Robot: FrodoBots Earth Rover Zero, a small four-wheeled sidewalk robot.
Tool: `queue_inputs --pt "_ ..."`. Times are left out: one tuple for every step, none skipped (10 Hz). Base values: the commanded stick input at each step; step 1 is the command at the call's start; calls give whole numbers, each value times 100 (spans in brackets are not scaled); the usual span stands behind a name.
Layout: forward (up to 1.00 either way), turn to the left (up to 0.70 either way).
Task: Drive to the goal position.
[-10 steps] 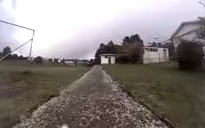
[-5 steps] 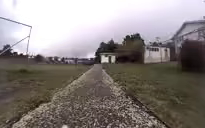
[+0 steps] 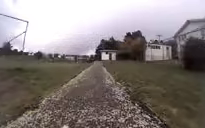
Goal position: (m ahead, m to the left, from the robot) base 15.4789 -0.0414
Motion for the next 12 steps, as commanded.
queue_inputs --pt "70 0" --pt "70 0" --pt "70 0" --pt "70 0" --pt "70 0" --pt "70 0" --pt "70 0" --pt "70 0" --pt "70 0" --pt "70 0" --pt "70 1" --pt "70 3"
